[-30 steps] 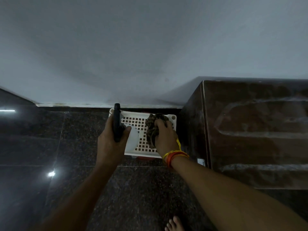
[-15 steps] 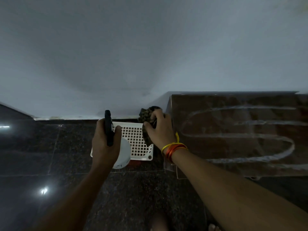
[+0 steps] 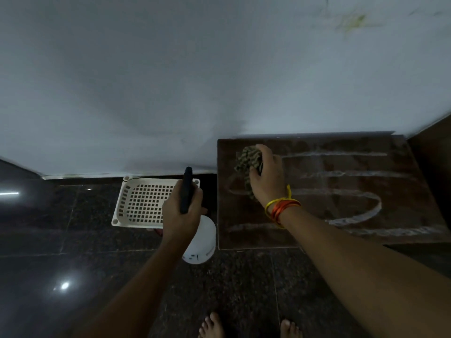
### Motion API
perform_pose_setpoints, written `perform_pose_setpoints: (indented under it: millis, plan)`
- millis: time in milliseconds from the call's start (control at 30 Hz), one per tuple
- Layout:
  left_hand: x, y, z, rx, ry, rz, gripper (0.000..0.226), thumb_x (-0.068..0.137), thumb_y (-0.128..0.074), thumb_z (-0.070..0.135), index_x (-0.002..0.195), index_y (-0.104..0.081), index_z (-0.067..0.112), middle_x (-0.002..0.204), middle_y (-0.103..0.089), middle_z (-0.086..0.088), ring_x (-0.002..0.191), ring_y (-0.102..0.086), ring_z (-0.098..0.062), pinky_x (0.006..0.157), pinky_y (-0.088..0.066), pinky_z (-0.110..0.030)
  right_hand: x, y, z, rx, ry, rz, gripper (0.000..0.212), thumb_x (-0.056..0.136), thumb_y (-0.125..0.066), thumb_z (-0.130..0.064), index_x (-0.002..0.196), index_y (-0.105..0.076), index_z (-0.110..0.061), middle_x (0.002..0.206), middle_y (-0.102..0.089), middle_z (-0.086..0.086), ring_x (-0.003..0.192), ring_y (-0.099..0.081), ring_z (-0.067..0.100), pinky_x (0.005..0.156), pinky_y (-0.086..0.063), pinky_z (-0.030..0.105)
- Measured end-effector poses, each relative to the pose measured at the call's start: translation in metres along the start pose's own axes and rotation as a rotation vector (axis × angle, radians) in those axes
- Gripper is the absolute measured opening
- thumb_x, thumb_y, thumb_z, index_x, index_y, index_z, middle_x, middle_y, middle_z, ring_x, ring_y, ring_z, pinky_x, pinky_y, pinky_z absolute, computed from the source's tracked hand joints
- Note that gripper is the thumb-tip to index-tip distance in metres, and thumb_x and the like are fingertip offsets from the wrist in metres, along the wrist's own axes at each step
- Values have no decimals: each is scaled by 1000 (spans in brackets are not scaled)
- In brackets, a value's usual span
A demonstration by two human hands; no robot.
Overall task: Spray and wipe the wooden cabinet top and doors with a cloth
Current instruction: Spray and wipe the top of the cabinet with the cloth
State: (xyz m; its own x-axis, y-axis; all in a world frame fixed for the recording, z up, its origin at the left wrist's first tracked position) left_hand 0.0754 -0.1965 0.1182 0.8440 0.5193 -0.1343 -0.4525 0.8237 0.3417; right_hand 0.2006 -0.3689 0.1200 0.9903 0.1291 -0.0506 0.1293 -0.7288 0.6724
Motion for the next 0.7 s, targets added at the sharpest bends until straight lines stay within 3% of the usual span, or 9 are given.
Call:
perform_pose_setpoints:
  millis: [67,133,200,367,533,633,700]
  plan:
    - [-7,-14,3,6,3,-13,2,92,-58,26,92,-60,24,76,-63,-15,66,-65,-35,63,-58,-51,2,14,12,-5,-9,8,53,87,-54,0,136,-43,-19,130,-39,16,113,-50,32,91,-35,21]
    - [-15,-26,6,-6,17,-14,8,86,-56,30,87,-61,23,73,-63,-17,65,-63,-40,62,-55,-56,2,26,25,0,-25,24,54,88,-51,2,136,-43,-19,131,-36,16,110,-51,34,94,-38,25]
    - [-25,-39,8,-33,49,-10,11,85,-57,29,85,-62,19,74,-63,-22,67,-61,-44,62,-54,-57,0,37,37,14,-41,32,54,89,-49,3,137,-42,-19,131,-34,16,108,-53,35,98,-43,32]
    - [-53,-61,3,-50,149,11,19,95,-58,19,90,-62,1,81,-63,-29,74,-61,-46,63,-54,-55,-8,65,62,-20,-50,50,53,89,-51,2,137,-44,-18,128,-39,19,106,-52,35,93,-43,33]
    - [-64,-66,-4,29,182,52,23,92,-59,26,84,-62,5,79,-63,-28,76,-62,-47,67,-55,-58,-17,84,76,-57,-74,62,48,88,-51,4,133,-47,-15,131,-40,20,113,-48,36,91,-40,30]
    - [-64,-69,-1,120,133,31,24,90,-60,26,79,-61,4,72,-62,-27,70,-60,-47,62,-54,-54,-23,90,82,-60,-94,53,47,89,-51,3,133,-47,-14,132,-39,21,114,-47,38,95,-41,36]
    - [-63,-72,1,201,67,-7,23,90,-60,22,74,-60,6,62,-59,-21,55,-55,-38,53,-51,-46,-27,90,86,-73,-100,52,47,90,-51,2,133,-47,-15,133,-38,21,114,-47,38,96,-42,37]
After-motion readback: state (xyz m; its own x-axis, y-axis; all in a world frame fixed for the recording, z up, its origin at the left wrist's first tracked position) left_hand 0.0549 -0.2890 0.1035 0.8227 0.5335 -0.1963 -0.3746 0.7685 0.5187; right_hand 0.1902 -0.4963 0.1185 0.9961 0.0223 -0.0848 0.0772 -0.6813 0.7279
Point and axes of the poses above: each hand's wrist, its own x-axis towards the middle knuckle, its own y-axis out of the back of the hand, z = x × y, the point moved 5 cm from there along x, towards the middle knuckle
